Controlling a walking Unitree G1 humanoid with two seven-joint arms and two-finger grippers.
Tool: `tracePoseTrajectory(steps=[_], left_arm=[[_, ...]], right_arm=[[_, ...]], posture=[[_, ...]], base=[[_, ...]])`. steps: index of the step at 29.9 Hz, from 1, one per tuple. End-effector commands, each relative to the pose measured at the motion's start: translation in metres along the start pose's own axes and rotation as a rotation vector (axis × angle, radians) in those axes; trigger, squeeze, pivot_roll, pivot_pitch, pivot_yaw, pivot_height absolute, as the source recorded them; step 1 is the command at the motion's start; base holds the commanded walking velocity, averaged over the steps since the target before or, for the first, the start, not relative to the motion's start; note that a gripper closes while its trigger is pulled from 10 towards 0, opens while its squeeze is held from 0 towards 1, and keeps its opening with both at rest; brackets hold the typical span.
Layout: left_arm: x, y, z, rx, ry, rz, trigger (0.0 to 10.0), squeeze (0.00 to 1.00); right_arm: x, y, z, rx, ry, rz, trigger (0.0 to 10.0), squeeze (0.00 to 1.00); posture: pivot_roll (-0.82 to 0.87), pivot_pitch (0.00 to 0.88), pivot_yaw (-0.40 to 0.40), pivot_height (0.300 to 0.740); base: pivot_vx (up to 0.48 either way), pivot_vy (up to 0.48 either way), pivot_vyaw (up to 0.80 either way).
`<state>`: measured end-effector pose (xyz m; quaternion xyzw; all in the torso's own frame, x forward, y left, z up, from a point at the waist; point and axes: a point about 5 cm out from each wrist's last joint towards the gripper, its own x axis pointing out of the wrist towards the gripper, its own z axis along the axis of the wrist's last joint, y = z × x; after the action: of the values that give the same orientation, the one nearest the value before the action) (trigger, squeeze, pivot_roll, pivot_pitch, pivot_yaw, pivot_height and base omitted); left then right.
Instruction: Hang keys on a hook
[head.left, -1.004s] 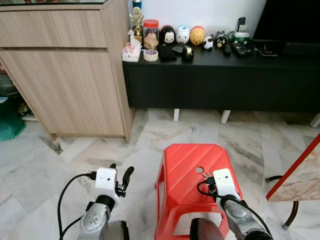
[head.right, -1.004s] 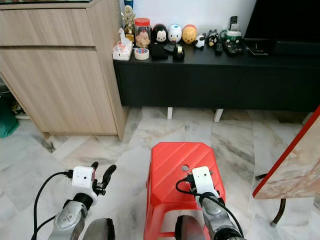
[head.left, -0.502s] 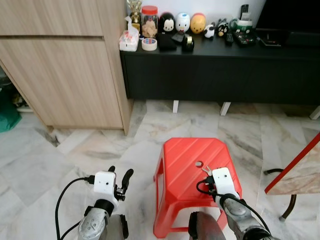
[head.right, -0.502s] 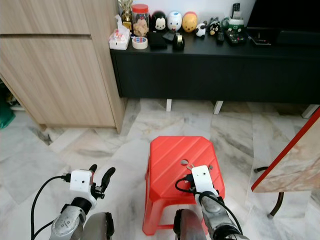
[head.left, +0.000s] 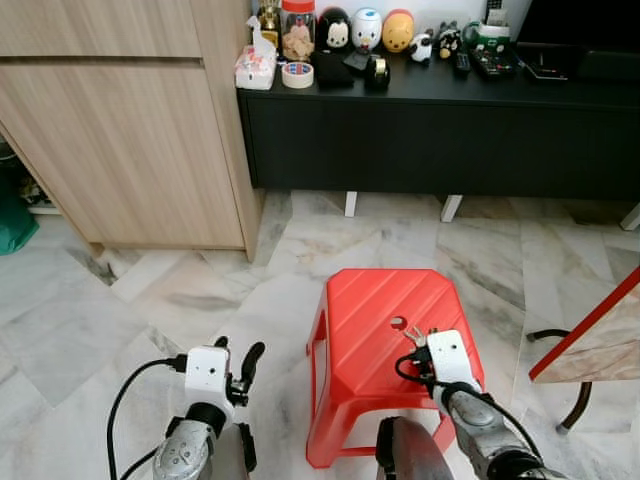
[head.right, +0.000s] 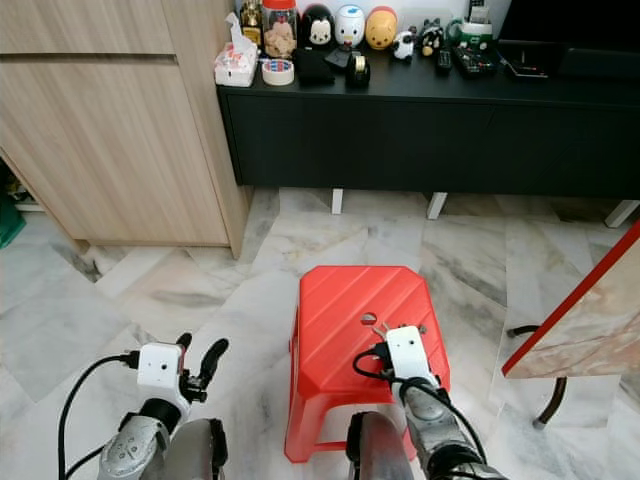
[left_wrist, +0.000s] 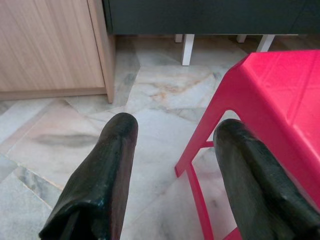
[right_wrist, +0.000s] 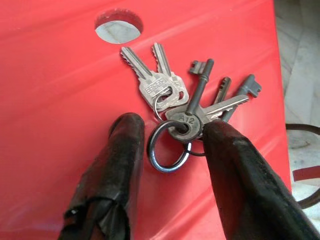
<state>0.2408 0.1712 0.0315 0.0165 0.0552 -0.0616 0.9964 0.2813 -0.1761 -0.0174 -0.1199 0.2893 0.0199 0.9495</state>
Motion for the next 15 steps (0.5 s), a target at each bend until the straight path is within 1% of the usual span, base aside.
tracePoseTrajectory(steps=[1,8,10,13,15], left_arm=[[-0.0014,-0.0001,-0.0002,0.001,0.008,0.001,10.0,0.0],[-0.0013,0.0016,-0.0001,0.003,0.011,0.004,10.0,0.0],[-0.0014,0.0031,-0.0001,0.006,0.011,0.008,10.0,0.0],[-0.0009,0.0047,-0.0001,0.007,0.011,0.013,10.0,0.0],[-0.0006,0.0056,0.0003,0.007,0.011,0.016,10.0,0.0]], right_arm=[[-0.0026,-0.0042,-0.0112,0.01,0.042,-0.017,2.2,0.0],[-0.0032,-0.0043,-0.0134,0.014,0.049,-0.022,2.4,0.0],[-0.0031,-0.0044,-0.0132,0.015,0.049,-0.024,2.0,0.0],[-0.0029,-0.0045,-0.0124,0.019,0.047,-0.026,2.1,0.0],[-0.0025,-0.0046,-0.0109,0.027,0.04,-0.027,2.0,0.0]], posture=[[0.06,0.138,-0.066,0.595],[0.06,0.135,-0.065,0.595],[0.06,0.134,-0.065,0.595],[0.06,0.131,-0.066,0.595],[0.06,0.129,-0.067,0.595]], base=[[0.0,0.0,0.0],[0.0,0.0,0.0],[0.0,0.0,0.0],[0.0,0.0,0.0],[0.0,0.0,0.0]])
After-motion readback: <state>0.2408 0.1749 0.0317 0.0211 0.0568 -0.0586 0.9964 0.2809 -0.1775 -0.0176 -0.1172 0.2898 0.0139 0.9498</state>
